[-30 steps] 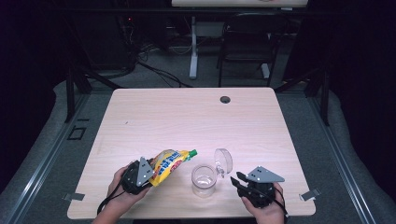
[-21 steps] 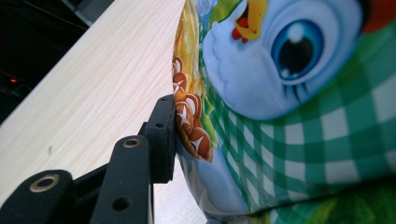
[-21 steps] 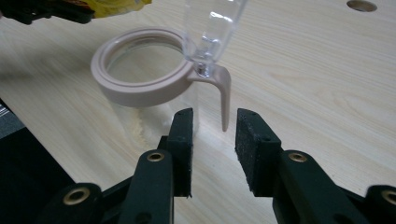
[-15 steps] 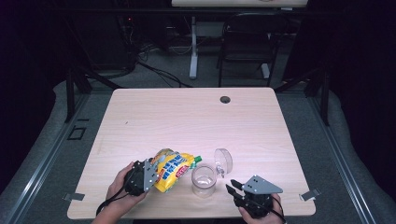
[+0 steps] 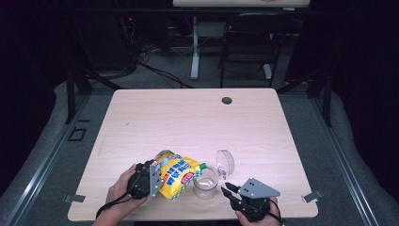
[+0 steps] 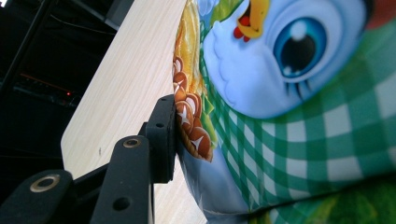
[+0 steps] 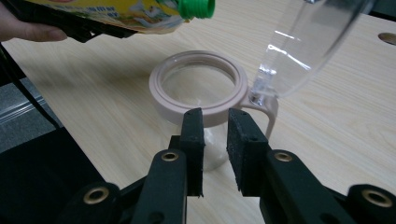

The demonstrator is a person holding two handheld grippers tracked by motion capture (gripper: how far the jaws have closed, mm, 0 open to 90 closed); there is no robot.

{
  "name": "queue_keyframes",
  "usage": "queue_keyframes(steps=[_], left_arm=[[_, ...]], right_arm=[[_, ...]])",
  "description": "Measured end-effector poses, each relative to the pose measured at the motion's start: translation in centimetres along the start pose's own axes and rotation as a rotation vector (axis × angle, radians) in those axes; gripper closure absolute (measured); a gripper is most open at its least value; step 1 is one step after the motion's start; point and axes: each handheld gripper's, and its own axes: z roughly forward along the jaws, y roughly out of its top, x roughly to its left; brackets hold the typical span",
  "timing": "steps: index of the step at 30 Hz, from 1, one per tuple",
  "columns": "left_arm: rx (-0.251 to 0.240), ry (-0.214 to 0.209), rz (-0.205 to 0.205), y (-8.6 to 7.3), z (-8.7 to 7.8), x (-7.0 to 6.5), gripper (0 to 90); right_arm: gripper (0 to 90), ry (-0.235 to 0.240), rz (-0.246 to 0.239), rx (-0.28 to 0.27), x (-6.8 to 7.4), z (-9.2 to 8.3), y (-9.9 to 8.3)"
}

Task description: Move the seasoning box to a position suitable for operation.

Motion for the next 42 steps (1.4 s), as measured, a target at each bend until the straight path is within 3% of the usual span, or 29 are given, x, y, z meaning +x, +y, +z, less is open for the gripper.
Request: queue_keyframes(steps=[13, 15, 17, 20, 28, 33, 42], left_arm=[[-0.009, 0.017, 0.021, 0.5, -0.2, 0.3, 57.0], [-0.009, 0.027, 0.040, 0.9, -0.3, 0.4, 57.0], [-0.002, 0.053, 0.102, 1.5, -0.5, 0.6, 57.0], [0.006, 0.065, 0.133, 1.8, -0.4, 0.8, 57.0], [0.002, 0.085, 0.166, 2.0, 0.1, 0.9, 57.1], [-0.001, 0.091, 0.163, 1.8, 0.1, 1.0, 57.1], [0.014, 0.112, 0.200, 1.2, 0.1, 0.5, 57.1]], right_arm=[[76.7, 0.023, -0.033, -0.010, 0.6, 1.2, 1.1], [76.7, 0.023, -0.033, -0.018, 0.7, 1.4, 1.2], [76.8, 0.026, -0.042, -0.033, 0.8, 1.5, 1.7], [76.8, 0.031, -0.047, -0.040, 0.9, 1.6, 2.0], [76.2, 0.021, -0.049, -0.037, 1.2, 2.5, 2.1], [76.1, 0.019, -0.042, -0.039, 1.4, 2.8, 2.0], [73.3, -0.002, -0.069, -0.038, 1.9, 3.5, 1.9]])
